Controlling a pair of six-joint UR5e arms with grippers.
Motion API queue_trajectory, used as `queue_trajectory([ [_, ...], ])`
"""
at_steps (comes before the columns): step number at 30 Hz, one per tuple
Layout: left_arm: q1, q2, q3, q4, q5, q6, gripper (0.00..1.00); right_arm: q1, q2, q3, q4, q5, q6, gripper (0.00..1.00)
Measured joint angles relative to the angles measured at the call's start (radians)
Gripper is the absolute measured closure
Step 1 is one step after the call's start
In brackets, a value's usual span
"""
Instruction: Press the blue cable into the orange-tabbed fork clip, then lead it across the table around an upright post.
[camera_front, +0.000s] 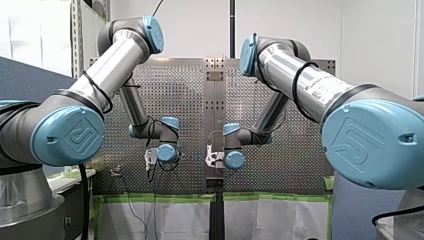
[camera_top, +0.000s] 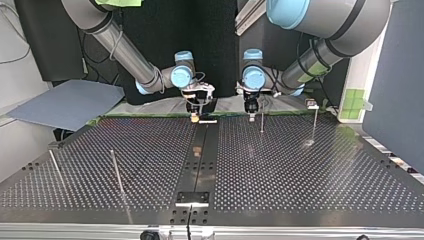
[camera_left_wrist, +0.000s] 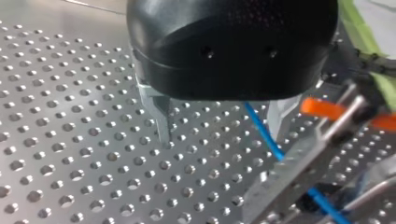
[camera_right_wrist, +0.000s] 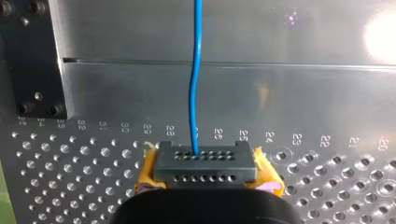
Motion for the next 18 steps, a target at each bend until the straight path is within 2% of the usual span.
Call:
queue_trajectory([
  [10, -0.005, 0.0, 0.001, -0.012, 0.001, 0.033, 0.0, 0.0, 0.0, 0.0, 0.001, 0.0, 0.0, 1.0],
  [11, -0.006, 0.0, 0.001, -0.012, 0.001, 0.037, 0.15, 0.001, 0.0, 0.0, 0.001, 0.0, 0.0, 1.0],
  [12, -0.006, 0.0, 0.001, -0.012, 0.0, 0.04, 0.15, 0.001, 0.0, 0.0, 0.001, 0.0, 0.0, 1.0],
  [13, -0.007, 0.0, 0.0, -0.012, -0.002, 0.045, 0.33, 0.001, 0.0, 0.0, 0.001, 0.0, 0.0, 1.0],
  [14, -0.007, 0.0, 0.0, -0.012, -0.006, 0.05, 0.64, 0.001, 0.0, 0.0, 0.001, 0.0, 0.0, 1.0],
  [15, -0.008, 0.0, 0.0, -0.012, -0.01, 0.054, 0.64, 0.001, 0.0, 0.0, 0.001, 0.0, 0.0, 1.0],
  [16, -0.009, 0.0, 0.0, -0.012, -0.015, 0.057, 0.85, 0.001, 0.0, 0.0, 0.002, -0.001, 0.0, 1.0],
  [17, -0.01, 0.0, 0.0, -0.011, -0.024, 0.063, 1.0, 0.001, 0.0, 0.0, 0.003, -0.001, 0.0, 1.0],
  [18, -0.012, 0.0, 0.0, -0.011, -0.031, 0.067, 1.0, 0.001, 0.0, 0.0, 0.003, -0.001, 0.0, 1.0],
])
